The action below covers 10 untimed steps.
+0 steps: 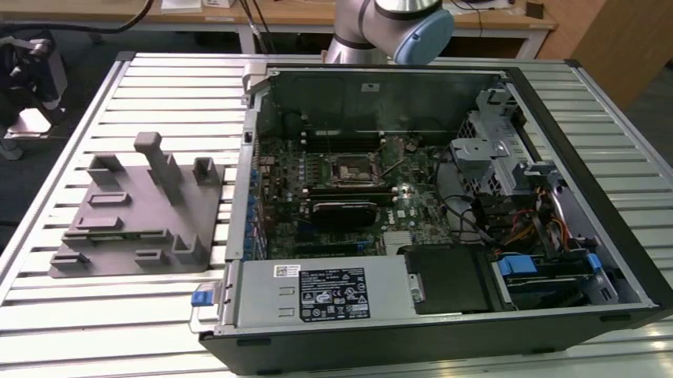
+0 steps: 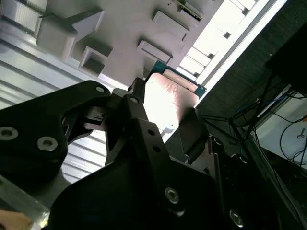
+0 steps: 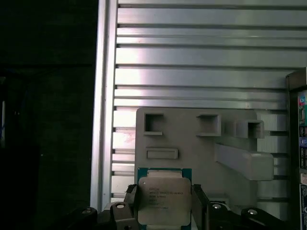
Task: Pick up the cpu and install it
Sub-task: 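Pick up the cpu and move it towards the insertion slot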
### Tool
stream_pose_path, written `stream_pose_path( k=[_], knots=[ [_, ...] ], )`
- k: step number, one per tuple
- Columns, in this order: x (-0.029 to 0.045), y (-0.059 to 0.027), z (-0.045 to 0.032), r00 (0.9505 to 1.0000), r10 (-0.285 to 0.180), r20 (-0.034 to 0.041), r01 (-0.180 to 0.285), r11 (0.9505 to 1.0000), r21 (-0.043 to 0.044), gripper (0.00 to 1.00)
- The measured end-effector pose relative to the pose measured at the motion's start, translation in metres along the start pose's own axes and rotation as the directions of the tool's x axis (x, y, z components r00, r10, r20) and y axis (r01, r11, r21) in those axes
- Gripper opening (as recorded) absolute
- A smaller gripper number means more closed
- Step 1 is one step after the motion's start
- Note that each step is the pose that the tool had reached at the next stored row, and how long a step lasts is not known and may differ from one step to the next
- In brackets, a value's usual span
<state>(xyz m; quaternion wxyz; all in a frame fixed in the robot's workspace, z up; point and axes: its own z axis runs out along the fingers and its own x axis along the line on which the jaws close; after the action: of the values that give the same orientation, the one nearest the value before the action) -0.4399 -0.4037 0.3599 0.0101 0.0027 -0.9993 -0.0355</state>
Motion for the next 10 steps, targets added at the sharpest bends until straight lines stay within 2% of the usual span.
stream_pose_path(
  k=[7,10],
  knots=[
    [0.0006,0.0046,-0.027,1.0,0.0,0.0,0.0,1.0,0.0,0.53],
    [0.0007,0.0057,-0.035,1.0,0.0,-0.0001,0.0,1.0,0.0001,0.53]
  ],
)
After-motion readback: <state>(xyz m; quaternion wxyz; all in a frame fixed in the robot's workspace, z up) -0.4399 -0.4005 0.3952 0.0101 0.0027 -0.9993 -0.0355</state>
